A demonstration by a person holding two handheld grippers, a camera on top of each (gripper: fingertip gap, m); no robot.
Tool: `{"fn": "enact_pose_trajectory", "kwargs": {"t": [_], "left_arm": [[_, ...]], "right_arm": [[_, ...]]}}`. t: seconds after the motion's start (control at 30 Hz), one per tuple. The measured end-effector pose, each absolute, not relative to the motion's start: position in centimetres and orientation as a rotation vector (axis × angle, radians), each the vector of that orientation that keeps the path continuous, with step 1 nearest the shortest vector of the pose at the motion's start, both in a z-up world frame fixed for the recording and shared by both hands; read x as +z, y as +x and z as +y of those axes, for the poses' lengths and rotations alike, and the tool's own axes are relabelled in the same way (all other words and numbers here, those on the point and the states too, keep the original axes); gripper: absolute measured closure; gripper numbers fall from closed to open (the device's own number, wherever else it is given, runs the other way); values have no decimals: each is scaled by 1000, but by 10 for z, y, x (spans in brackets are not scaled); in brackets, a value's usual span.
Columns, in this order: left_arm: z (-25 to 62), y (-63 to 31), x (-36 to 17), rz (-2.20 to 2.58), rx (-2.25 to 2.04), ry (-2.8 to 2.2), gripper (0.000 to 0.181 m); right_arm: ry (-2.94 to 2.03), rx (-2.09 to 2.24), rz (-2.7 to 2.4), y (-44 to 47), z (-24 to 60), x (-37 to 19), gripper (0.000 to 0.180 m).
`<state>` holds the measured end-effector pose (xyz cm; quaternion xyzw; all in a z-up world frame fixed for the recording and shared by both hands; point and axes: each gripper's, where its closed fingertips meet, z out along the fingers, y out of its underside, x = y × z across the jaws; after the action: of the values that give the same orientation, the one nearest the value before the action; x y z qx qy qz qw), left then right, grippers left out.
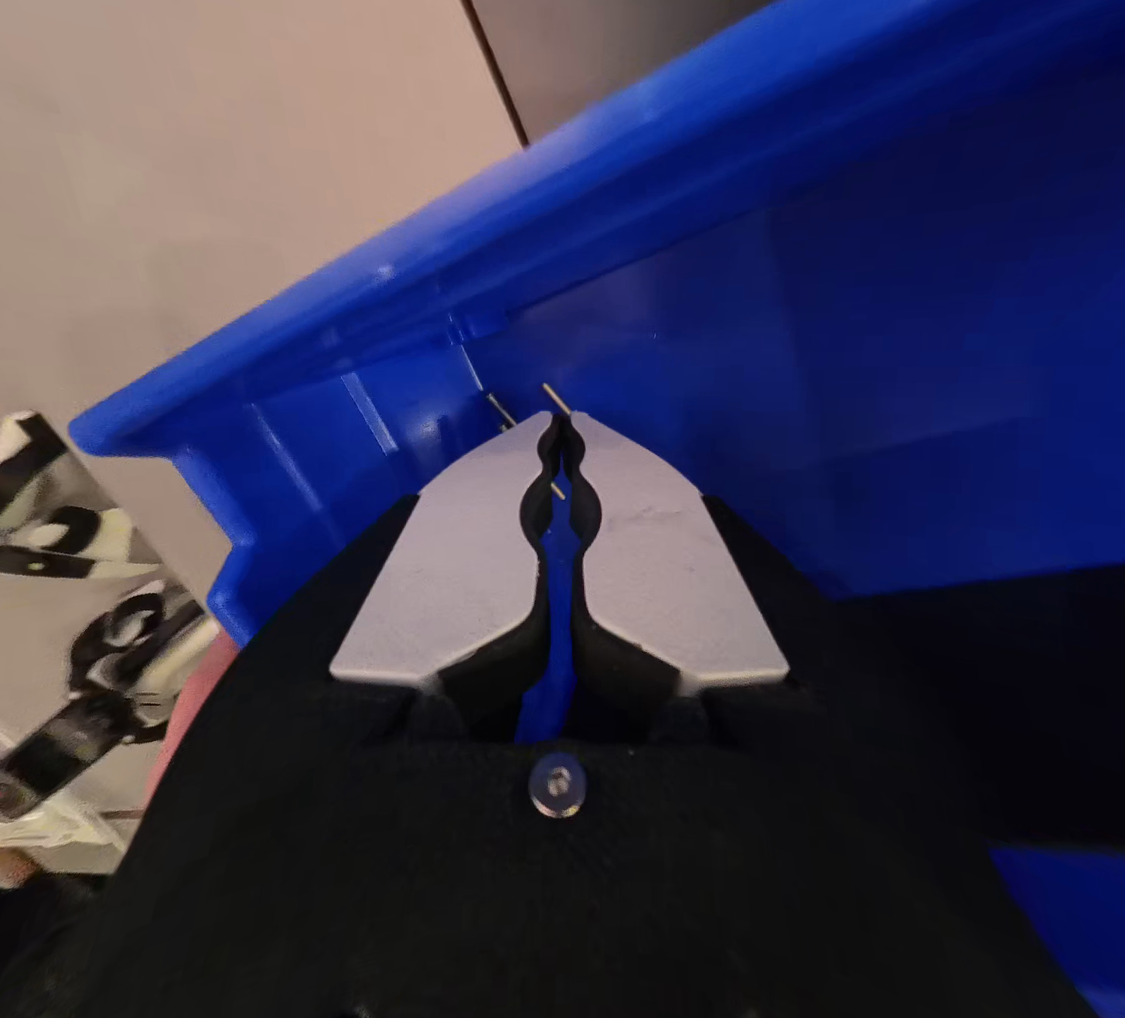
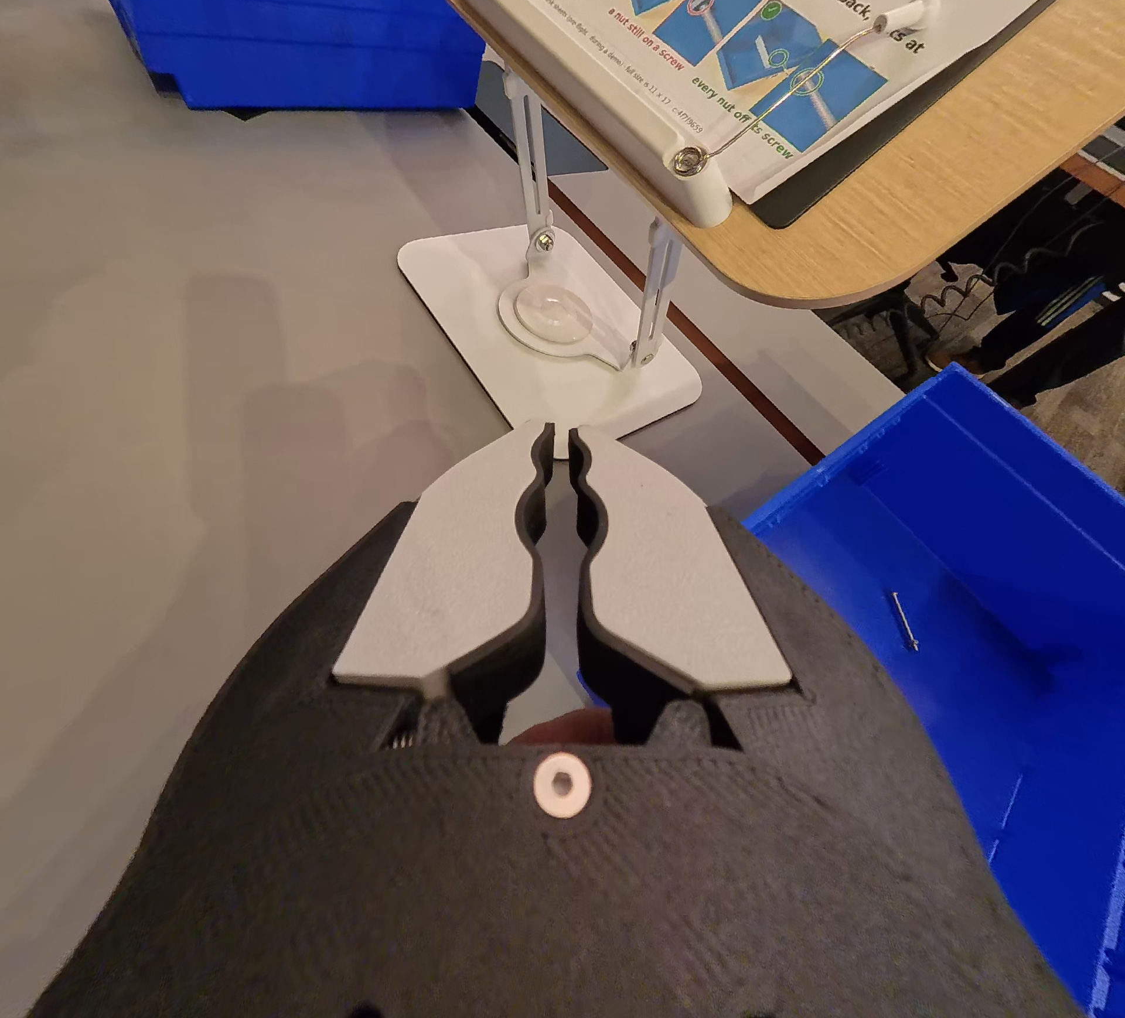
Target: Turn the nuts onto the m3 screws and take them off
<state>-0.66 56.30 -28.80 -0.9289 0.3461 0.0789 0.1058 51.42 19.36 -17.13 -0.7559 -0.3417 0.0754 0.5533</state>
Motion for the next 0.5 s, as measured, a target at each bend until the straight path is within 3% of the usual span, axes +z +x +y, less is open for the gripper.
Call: {"fn": "enact_pose_trajectory", "kwargs": {"t": [0.17,0.33,0.5], "left_arm": [[560,-10,-298,933,229,-2812,162],[558,-15,-306,904,204,-2837,180],[557,-15,-307,837,100,-2854,181]], "right_arm": [[-1779,178,-806,514,192,-169,175],[-1774,182,-801,516,192,-167,175],[-1769,186,-802,515,191,-165,175]]}}
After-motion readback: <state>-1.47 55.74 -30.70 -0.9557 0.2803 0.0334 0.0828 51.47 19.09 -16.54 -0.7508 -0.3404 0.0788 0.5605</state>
